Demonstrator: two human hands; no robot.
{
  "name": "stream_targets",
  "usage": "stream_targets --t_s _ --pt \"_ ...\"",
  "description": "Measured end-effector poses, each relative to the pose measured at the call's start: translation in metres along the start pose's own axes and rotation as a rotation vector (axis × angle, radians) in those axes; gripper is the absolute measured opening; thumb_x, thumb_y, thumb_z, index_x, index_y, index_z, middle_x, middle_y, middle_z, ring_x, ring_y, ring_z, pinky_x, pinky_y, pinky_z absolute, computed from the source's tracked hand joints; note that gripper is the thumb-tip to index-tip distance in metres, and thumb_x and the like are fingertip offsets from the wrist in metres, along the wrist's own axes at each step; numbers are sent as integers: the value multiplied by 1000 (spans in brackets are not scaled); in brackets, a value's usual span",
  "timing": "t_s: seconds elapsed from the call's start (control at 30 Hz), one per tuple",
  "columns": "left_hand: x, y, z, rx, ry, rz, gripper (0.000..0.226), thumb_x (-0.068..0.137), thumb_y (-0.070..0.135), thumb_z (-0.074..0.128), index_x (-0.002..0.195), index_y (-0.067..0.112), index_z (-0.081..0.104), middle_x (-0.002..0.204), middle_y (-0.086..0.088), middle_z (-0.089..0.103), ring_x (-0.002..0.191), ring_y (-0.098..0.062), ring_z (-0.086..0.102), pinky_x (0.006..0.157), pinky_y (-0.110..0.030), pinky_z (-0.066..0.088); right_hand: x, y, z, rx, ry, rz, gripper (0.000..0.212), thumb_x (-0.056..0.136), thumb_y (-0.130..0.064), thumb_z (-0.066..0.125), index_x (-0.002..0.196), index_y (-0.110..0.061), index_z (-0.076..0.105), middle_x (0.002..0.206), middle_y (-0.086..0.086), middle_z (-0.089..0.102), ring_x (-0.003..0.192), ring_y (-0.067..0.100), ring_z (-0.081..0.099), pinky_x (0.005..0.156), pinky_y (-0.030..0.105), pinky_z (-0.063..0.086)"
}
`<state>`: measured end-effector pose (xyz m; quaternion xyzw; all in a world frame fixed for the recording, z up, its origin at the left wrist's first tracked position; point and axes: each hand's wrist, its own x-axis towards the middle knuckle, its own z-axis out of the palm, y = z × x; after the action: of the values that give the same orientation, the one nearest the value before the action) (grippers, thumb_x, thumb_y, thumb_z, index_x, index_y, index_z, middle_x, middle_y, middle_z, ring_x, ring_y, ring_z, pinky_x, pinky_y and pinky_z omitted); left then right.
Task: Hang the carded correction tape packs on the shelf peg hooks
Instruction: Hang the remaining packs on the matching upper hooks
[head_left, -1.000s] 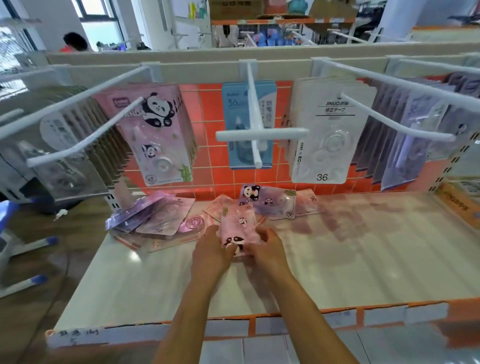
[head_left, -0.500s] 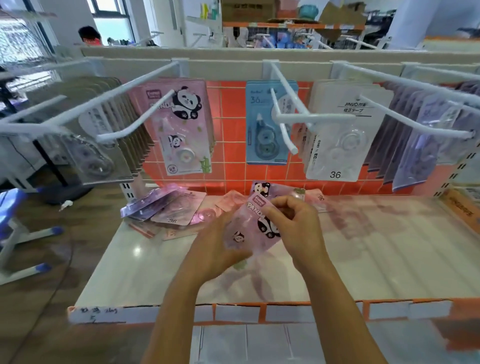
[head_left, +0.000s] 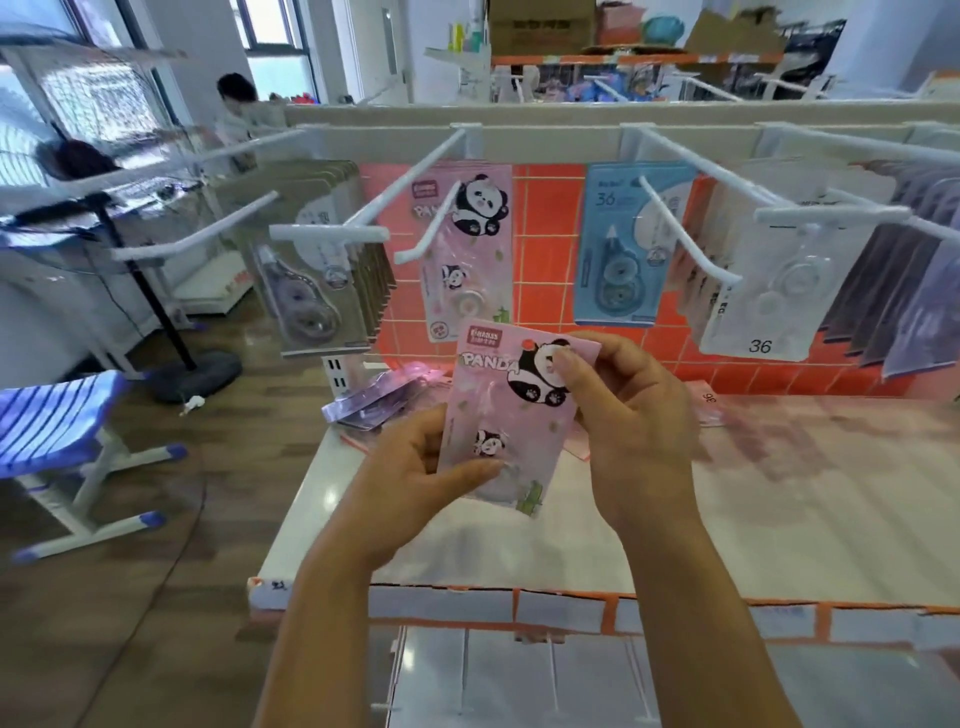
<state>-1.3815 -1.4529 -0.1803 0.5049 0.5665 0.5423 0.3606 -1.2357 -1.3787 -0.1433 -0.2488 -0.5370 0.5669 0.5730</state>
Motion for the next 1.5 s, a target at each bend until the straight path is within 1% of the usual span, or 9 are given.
stream_targets --t_s 0.13,0.43,0.63,0.87,1.1,1.23,1.3,1.37,1.5 --pt "-8 8 -17 -84 7 11 30 62 15 74 91 22 72 89 -1 76 85 -16 72 75 -25 56 -10 -9 20 1 -43 -37 8 85 -5 63 84 -12 67 75 -3 72 73 11 68 69 28 57" --pt "-20 20 -46 -134 16 162 32 68 3 79 94 19 71 89 -1 76 85 -17 72 74 -24 56 -19 -21 57 2 -44 -168 12 85 -4 66 82 -15 67 73 -5 71 72 12 68 67 32 58" --pt "-20 27 -55 -189 23 219 30 68 3 72 97 10 70 90 -7 75 84 -22 72 73 -27 57 -18 -28 77 5 -22 -256 6 82 -10 65 84 -15 68 77 -3 72 75 15 69 74 39 59" --pt "-17 33 -60 -178 -16 252 32 68 4 75 99 12 69 92 -5 75 86 -21 72 75 -27 57 -14 -31 85 11 36 -300 8 81 -12 66 81 -21 68 74 -6 71 74 14 67 75 41 58" --pt "-11 31 -63 -155 -64 292 30 65 23 77 95 28 74 94 -2 75 88 -20 72 76 -27 57 -12 -28 84 18 59 -317 7 81 -14 66 82 -20 68 75 -4 71 75 19 67 75 47 57" --pt "-7 30 -63 -102 -78 278 29 68 14 85 93 20 73 93 -2 76 86 -20 73 73 -26 57 -10 -26 82 11 82 -311 5 81 -15 65 83 -19 67 76 -5 71 77 19 69 75 45 58" --pt "-5 29 -62 -107 -65 239 30 66 13 76 95 16 70 91 -2 76 84 -19 73 72 -25 57 -6 -23 82 -10 78 -299 5 82 -15 65 84 -20 67 76 -5 71 77 18 69 74 42 58" --pt "0 26 -62 -95 -44 220 32 68 15 73 100 11 67 92 -4 76 85 -21 72 73 -31 59 0 -17 81 -35 77 -284 6 83 -13 66 86 -19 66 79 -4 71 78 16 69 73 38 58" --pt "20 17 -60 -66 43 190 35 79 32 75 105 11 66 96 -19 71 91 -42 66 79 -61 53 18 9 79 -158 120 -227 5 86 -12 67 87 -16 65 78 7 66 72 14 57 66 30 50"
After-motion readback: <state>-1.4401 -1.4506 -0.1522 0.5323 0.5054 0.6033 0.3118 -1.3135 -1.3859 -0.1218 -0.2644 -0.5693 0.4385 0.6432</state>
